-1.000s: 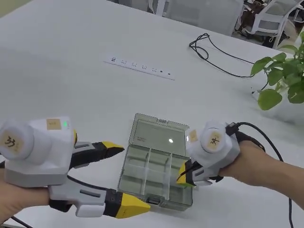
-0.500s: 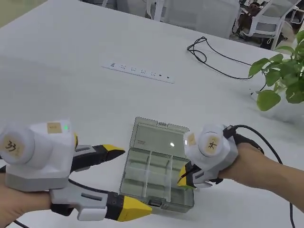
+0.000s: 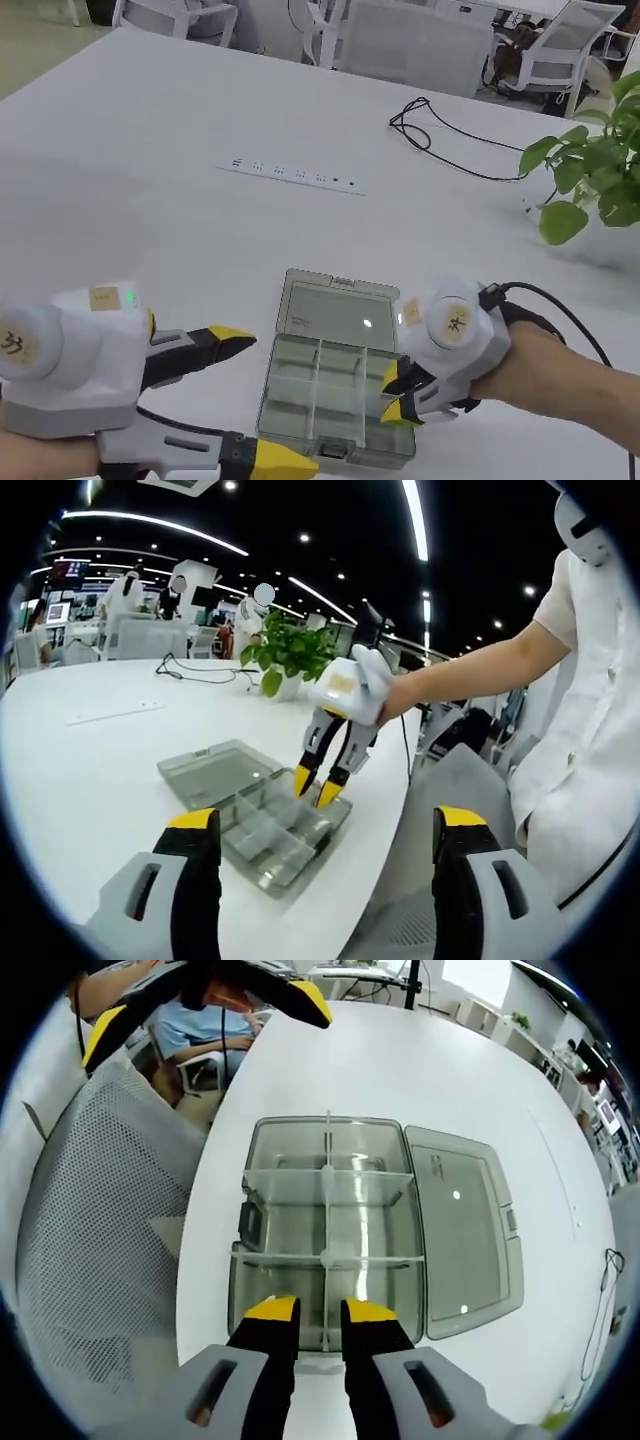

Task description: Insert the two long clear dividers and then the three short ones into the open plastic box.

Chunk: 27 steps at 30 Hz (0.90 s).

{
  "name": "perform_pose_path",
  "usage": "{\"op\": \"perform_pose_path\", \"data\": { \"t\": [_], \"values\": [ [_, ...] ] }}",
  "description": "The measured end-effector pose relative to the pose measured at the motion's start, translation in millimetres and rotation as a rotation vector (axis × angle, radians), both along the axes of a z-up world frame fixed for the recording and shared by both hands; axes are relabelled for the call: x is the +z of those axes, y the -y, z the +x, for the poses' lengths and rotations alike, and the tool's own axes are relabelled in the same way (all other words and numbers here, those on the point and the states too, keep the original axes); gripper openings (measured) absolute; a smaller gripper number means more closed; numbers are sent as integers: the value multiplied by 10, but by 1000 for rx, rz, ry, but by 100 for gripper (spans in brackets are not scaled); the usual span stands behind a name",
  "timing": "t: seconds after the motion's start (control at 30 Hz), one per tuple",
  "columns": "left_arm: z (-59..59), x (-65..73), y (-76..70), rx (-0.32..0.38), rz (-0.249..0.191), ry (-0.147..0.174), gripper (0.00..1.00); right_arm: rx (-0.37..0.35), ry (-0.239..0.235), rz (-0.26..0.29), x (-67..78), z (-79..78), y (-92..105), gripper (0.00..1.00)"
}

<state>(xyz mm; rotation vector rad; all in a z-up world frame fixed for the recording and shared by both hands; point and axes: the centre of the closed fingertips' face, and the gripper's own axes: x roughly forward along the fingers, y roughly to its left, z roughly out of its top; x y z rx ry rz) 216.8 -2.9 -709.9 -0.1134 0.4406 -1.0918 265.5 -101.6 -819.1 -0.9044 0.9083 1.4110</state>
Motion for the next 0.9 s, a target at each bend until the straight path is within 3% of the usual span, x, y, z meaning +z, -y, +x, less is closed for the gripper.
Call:
{"op": "perform_pose_path", "data": {
  "t": [0.37, 0.73, 0.9],
  "values": [
    [18, 41, -85, 10, 33, 23, 98, -64, 23, 89, 284, -29, 102, 33],
    [47, 77, -210, 14, 73, 53, 100, -219, 85, 233, 653, -4, 351, 57],
    [44, 73, -254, 19, 88, 59, 100, -276, 90, 272, 729, -83, 496, 59]
  ]
}}
